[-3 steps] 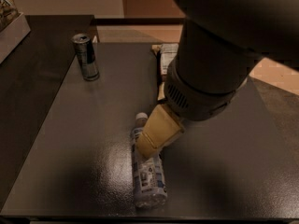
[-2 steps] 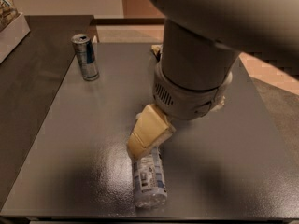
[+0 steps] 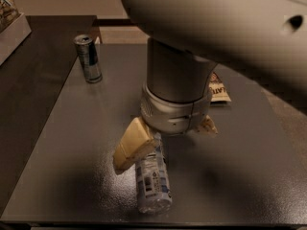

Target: Move blue plastic bottle near brown chip bag

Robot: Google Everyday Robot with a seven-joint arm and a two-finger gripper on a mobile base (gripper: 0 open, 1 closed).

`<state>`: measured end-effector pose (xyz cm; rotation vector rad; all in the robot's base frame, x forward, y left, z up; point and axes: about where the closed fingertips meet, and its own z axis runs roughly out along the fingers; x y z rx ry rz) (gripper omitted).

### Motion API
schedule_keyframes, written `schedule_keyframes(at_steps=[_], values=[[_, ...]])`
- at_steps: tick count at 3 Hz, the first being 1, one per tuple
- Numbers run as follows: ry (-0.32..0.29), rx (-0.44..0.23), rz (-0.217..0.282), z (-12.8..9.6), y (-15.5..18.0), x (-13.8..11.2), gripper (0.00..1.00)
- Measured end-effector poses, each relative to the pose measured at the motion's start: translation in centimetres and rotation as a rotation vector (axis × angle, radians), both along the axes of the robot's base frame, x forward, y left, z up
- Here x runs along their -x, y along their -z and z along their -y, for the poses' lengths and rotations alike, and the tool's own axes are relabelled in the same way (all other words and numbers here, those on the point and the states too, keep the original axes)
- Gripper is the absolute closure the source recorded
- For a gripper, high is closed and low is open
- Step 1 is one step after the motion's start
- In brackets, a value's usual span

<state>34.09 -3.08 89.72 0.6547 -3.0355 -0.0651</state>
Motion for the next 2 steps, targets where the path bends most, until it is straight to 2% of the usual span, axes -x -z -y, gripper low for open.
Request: schedule_keyframes(at_steps=[2], values=[[0.124,0.045,-0.073,-1.5,3.4,0.6,0.00]])
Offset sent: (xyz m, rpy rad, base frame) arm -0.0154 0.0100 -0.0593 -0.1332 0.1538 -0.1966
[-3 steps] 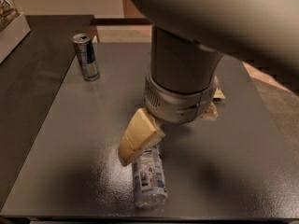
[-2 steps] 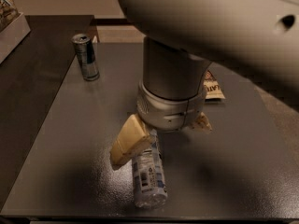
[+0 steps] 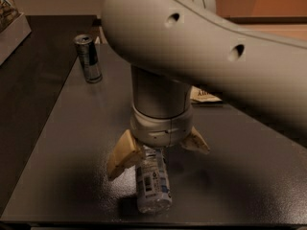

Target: Move blue plastic bottle near brown chip bag

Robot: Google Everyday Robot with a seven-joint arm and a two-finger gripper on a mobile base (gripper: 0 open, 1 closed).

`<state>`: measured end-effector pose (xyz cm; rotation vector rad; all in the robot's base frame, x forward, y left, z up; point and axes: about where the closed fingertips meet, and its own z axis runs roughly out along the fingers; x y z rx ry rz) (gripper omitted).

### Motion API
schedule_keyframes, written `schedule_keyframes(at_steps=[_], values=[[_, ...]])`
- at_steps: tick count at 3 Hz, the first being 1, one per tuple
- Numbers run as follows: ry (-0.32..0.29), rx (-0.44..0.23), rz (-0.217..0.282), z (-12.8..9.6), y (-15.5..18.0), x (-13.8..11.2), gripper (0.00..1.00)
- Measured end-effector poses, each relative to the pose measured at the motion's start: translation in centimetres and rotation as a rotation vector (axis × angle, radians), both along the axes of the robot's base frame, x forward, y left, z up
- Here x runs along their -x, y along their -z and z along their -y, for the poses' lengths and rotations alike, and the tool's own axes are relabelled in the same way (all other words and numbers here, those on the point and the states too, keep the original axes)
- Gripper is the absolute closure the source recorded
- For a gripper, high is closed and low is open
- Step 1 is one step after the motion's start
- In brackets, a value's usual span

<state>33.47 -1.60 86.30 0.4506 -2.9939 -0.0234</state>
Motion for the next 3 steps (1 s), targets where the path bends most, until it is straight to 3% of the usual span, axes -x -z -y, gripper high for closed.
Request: schedule_keyframes(at_steps=[1,2,3], values=[[0.033,0.039,-0.020,-0.3,1.5,0.0,0.00],[0.061,0.069,-0.035,-0.1,2.5,-0.2,0.17],[0.086,0.074,-0.034,0.6,2.7,-0.7,0.41]])
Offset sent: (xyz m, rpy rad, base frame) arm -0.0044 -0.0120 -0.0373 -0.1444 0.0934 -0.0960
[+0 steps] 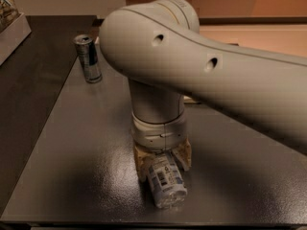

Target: Move blue plastic bottle near brown chip bag

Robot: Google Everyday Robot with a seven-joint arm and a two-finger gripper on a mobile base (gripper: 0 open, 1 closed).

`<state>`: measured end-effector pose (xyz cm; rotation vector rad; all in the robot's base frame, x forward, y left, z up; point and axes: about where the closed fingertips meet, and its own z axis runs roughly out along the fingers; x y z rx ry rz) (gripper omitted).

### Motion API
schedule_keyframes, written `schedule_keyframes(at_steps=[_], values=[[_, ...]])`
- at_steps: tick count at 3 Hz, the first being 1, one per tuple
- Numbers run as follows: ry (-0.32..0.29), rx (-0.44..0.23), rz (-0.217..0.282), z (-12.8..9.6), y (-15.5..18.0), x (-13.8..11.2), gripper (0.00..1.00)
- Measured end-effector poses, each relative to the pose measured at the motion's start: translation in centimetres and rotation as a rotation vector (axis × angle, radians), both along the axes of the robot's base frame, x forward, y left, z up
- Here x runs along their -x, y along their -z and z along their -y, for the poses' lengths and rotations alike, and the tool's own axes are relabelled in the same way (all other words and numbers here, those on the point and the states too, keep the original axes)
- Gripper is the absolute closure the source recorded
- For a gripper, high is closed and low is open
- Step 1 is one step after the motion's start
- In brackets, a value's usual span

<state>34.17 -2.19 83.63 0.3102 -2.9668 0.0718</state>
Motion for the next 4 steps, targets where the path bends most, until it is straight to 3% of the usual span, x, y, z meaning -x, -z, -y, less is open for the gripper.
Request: schedule_keyframes(at_steps=[2,3,4], values=[[0.091,-0.032,0.056,4.2,-2.3,-3.4,0.87],[0.145,-0.040,0.090,7.0,-3.0,-5.9,1.00],[0.184,-0.046,0.120,9.5,-2.8,-8.1,1.00]])
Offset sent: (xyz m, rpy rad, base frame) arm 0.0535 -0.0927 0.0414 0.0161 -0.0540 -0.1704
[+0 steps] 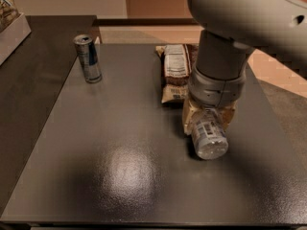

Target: Move blue plastic bottle near brown chip bag

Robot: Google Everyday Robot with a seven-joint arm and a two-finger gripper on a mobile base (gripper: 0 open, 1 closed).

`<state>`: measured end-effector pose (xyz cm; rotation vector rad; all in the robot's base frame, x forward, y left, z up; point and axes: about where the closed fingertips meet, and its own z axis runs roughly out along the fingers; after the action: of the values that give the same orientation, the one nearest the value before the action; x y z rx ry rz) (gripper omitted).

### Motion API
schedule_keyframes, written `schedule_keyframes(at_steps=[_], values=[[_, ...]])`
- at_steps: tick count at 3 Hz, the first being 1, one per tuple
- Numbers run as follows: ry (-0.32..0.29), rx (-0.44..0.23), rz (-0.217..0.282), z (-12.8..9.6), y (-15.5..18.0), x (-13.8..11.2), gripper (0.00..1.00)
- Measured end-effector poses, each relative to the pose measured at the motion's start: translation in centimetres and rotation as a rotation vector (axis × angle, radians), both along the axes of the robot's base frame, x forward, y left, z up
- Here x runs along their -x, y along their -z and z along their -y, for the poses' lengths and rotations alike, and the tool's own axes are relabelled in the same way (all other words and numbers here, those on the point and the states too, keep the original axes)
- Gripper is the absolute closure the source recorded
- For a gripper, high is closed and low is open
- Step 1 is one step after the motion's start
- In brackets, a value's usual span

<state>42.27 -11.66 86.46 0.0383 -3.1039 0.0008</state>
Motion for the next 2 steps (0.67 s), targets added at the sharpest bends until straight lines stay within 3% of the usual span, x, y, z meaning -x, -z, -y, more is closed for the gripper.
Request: schedule_keyframes(at_steps=[1,2], values=[[0.031,-0.021,0.040,2.0,0.4,-1.5,1.00],[0.040,-0.043,0.086,3.9,0.2,-2.8,0.84]])
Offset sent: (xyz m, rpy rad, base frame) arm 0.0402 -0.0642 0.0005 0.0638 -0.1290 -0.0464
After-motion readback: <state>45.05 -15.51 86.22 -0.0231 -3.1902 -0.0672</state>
